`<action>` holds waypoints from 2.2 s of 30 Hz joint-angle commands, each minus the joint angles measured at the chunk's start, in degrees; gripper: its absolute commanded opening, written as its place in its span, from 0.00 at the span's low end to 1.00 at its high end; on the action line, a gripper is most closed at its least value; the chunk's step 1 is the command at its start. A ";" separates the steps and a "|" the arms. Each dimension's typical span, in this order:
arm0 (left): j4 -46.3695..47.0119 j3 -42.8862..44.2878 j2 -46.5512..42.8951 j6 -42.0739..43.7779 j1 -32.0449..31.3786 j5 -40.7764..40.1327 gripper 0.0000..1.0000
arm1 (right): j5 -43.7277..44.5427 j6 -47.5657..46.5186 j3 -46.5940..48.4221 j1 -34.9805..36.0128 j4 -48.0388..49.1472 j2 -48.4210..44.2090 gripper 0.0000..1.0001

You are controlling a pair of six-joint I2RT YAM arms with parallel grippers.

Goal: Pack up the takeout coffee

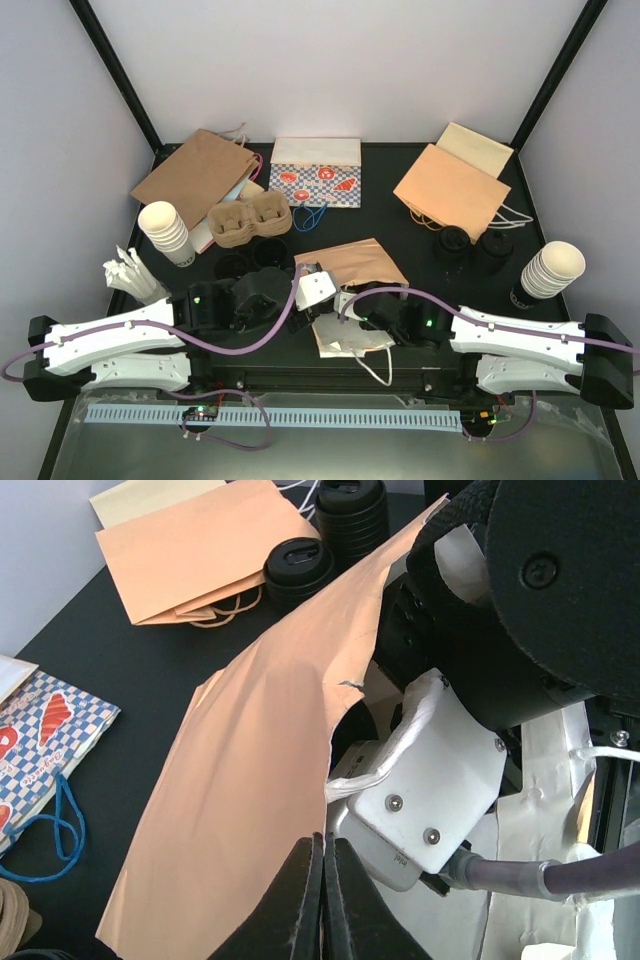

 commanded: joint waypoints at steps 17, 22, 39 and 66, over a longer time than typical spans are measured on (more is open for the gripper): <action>5.89 0.64 -1.70 -2.76 1.54 6.31 0.02 | 1.48 4.97 2.06 -0.43 -3.14 -1.50 0.52; 5.58 0.72 -1.83 -2.89 1.83 6.83 0.01 | 0.99 5.42 1.93 -0.47 -4.15 -2.15 0.52; 3.30 4.44 -3.39 -5.05 1.85 8.90 0.49 | 0.28 5.61 2.28 -0.46 -4.00 -1.40 0.52; -11.58 22.44 11.22 -22.72 39.84 24.55 0.99 | -1.05 6.17 2.32 -0.44 -4.16 -1.84 0.51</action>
